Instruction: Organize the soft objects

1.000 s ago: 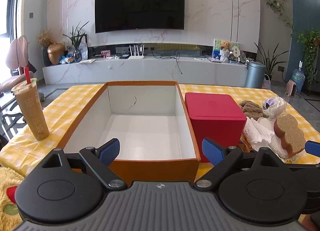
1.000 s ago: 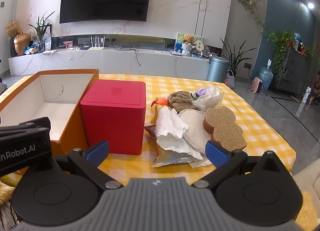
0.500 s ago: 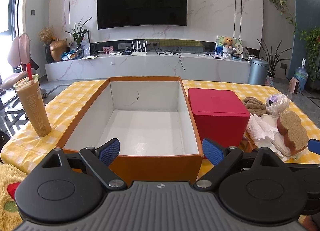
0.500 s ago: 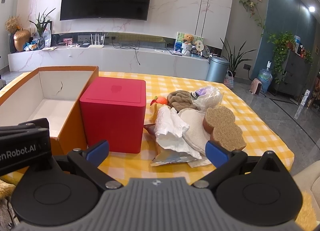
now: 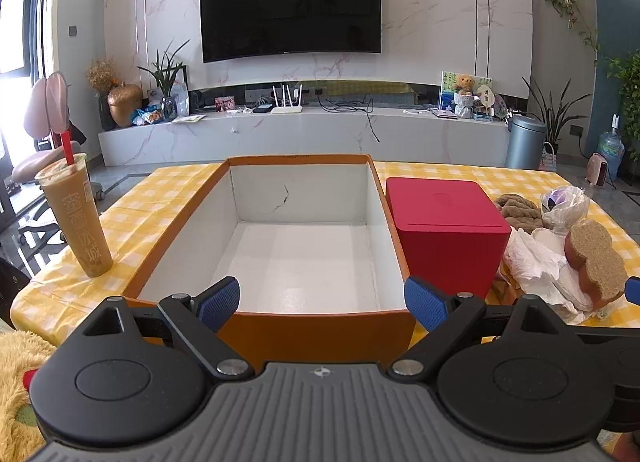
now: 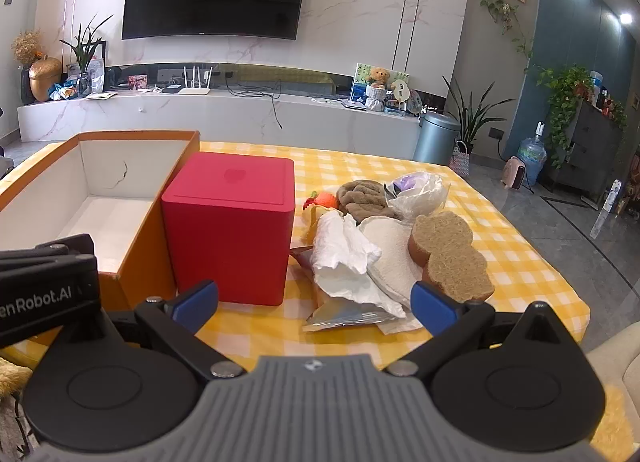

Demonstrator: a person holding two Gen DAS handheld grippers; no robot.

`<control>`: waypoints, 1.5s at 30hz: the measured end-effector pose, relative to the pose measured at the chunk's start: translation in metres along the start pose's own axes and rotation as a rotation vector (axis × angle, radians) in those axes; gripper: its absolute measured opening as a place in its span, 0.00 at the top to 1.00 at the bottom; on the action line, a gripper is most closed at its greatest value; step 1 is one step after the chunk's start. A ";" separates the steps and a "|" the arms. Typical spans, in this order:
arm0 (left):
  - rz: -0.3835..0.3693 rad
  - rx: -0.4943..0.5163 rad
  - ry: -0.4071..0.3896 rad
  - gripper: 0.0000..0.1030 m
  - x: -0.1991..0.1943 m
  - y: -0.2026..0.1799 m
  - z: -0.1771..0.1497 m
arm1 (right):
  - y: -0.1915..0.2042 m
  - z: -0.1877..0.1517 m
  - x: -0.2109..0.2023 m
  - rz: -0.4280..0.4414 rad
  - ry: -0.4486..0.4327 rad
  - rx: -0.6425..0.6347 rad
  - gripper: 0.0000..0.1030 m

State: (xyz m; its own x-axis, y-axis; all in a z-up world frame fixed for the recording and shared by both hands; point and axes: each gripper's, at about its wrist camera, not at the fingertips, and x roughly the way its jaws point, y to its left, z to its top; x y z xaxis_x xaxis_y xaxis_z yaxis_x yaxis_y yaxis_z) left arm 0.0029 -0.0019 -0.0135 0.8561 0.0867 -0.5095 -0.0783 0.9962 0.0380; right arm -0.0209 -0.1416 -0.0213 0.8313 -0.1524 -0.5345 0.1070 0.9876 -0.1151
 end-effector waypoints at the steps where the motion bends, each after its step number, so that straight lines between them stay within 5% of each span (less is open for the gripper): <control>1: 0.003 0.003 -0.005 0.00 -0.001 0.000 0.000 | 0.000 0.000 0.000 0.001 0.000 0.001 0.03; 12: -0.013 0.012 -0.016 0.01 -0.001 -0.003 0.000 | 0.001 0.000 0.001 0.003 0.005 0.006 0.03; 28: -0.076 0.023 0.025 0.45 0.005 -0.007 -0.002 | 0.006 -0.002 0.005 -0.009 0.012 -0.036 0.03; 36: -0.043 0.045 -0.004 0.49 0.000 -0.011 -0.002 | 0.005 -0.002 0.004 -0.009 0.012 -0.023 0.03; 39: -0.062 0.070 -0.018 0.60 -0.001 -0.014 -0.002 | 0.003 -0.001 0.003 -0.006 0.014 -0.017 0.03; 45: -0.100 0.018 -0.068 0.60 -0.010 -0.014 -0.001 | -0.003 0.000 0.003 0.021 0.012 0.024 0.03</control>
State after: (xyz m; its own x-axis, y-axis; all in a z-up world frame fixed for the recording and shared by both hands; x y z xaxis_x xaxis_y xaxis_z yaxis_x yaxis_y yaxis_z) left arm -0.0052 -0.0165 -0.0091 0.8921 -0.0134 -0.4517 0.0177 0.9998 0.0052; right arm -0.0186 -0.1447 -0.0221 0.8267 -0.1323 -0.5468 0.1034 0.9911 -0.0835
